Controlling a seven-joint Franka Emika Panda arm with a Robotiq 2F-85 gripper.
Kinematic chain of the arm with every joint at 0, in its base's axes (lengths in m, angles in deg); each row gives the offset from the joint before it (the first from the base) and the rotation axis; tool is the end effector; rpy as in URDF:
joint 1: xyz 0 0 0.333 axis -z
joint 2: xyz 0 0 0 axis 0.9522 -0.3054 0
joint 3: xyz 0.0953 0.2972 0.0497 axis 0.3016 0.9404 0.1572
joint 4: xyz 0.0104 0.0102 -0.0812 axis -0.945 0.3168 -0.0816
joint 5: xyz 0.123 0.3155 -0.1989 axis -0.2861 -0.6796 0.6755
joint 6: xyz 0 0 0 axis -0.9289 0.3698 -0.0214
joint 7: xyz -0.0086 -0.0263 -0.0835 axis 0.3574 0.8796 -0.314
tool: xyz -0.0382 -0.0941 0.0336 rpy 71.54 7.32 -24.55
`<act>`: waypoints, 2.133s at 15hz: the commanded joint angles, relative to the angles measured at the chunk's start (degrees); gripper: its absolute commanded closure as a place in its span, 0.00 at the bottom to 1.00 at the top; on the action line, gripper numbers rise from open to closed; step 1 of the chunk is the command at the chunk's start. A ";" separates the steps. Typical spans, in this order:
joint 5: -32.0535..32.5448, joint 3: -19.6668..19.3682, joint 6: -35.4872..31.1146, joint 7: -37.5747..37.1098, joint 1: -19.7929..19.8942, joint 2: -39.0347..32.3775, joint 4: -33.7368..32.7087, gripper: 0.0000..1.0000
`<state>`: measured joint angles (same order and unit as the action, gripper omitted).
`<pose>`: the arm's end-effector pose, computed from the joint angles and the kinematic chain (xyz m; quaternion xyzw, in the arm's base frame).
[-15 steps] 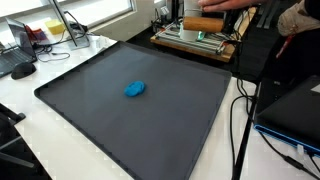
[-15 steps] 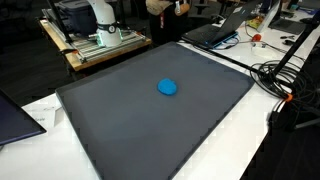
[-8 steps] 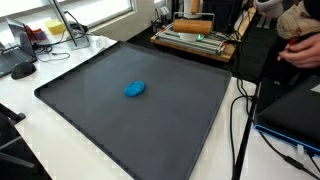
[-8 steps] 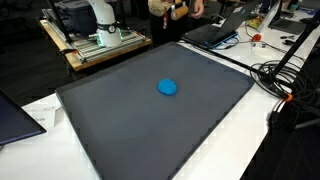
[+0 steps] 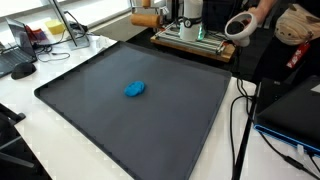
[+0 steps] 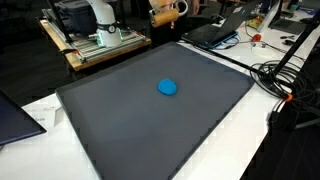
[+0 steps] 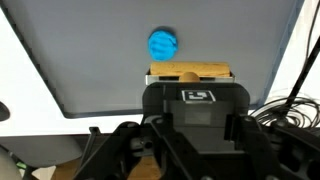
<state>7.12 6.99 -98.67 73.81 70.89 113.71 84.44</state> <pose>0.4089 0.0262 0.5628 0.9850 -0.0239 0.1705 0.0146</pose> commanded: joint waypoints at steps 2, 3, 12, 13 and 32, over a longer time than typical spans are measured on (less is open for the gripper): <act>1.34 -0.06 3.05 -4.45 4.98 -8.94 -10.79 0.77; 1.65 0.46 4.23 -5.47 5.32 -10.84 -13.02 0.77; 2.60 1.64 4.34 -4.84 4.00 -13.09 -14.97 0.52; 2.61 1.64 4.38 -4.84 4.00 -13.09 -15.01 0.52; 13.88 0.38 17.14 -31.18 -5.89 -52.01 -45.64 0.77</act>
<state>19.92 9.43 -84.16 48.40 68.19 65.35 44.16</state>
